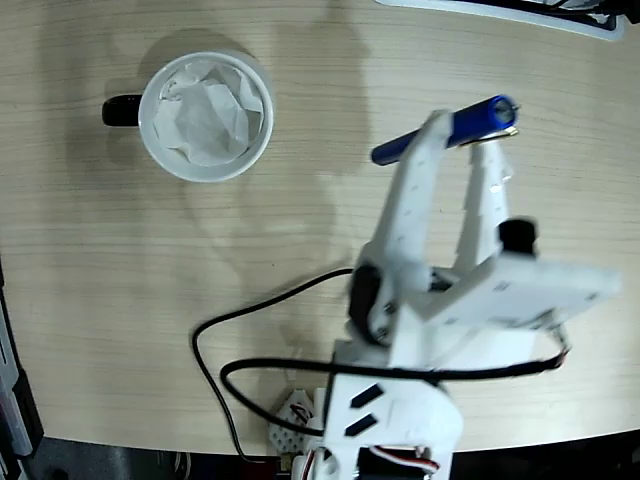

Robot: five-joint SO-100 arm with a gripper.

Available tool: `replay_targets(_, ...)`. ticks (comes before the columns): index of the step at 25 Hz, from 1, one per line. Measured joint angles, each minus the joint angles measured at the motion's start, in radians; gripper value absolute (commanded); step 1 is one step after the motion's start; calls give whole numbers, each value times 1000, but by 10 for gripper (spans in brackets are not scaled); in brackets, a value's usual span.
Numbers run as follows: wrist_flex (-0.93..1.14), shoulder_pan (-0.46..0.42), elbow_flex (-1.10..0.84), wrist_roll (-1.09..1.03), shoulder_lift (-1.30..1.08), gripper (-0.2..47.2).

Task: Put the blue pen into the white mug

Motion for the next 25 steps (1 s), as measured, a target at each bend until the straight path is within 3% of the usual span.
replay_targets(9,-291,-156,244,-167,115,1)
replay_targets(25,-598,-419,336,-373,-54,1)
